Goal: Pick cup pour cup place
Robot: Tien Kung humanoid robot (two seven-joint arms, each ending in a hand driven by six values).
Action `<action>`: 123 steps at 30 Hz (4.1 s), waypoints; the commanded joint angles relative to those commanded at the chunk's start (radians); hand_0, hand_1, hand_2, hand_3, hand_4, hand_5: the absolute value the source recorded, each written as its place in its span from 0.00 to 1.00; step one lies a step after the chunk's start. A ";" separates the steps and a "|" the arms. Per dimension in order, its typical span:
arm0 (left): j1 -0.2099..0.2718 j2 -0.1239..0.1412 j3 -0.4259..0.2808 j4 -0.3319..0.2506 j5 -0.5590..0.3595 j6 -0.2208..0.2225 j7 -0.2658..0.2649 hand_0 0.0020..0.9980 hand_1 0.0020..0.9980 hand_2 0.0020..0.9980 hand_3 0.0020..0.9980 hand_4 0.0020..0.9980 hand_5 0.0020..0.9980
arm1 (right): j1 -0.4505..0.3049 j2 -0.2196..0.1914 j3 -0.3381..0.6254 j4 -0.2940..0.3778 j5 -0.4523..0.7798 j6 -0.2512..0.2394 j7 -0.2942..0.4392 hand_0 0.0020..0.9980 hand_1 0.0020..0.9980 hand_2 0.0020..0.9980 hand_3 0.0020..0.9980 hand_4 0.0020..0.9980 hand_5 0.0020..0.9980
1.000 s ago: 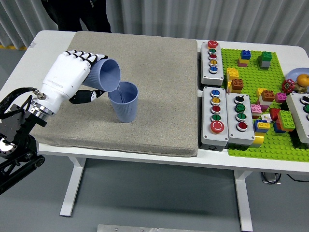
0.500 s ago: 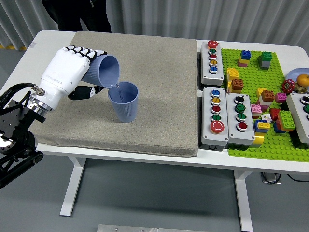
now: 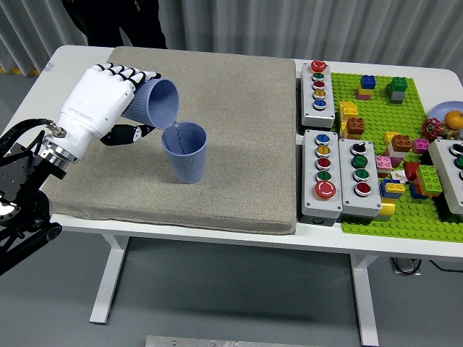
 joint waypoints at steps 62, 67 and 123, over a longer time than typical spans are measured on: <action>-0.089 0.063 0.115 -0.026 0.000 -0.033 0.010 0.51 0.53 0.65 0.58 0.71 0.20 | -0.002 0.003 -0.004 0.000 0.007 -0.006 0.003 0.70 0.63 0.56 0.57 0.00 0.08; -0.095 0.062 0.121 -0.024 0.000 -0.033 0.012 0.51 0.53 0.65 0.58 0.71 0.20 | -0.003 0.002 -0.009 0.000 0.013 -0.006 0.003 0.70 0.63 0.56 0.57 0.00 0.08; -0.176 0.114 0.216 -0.037 0.000 -0.060 0.047 0.52 0.53 0.66 0.58 0.71 0.19 | -0.005 0.004 -0.016 0.000 0.027 -0.006 0.006 0.70 0.63 0.56 0.57 0.00 0.08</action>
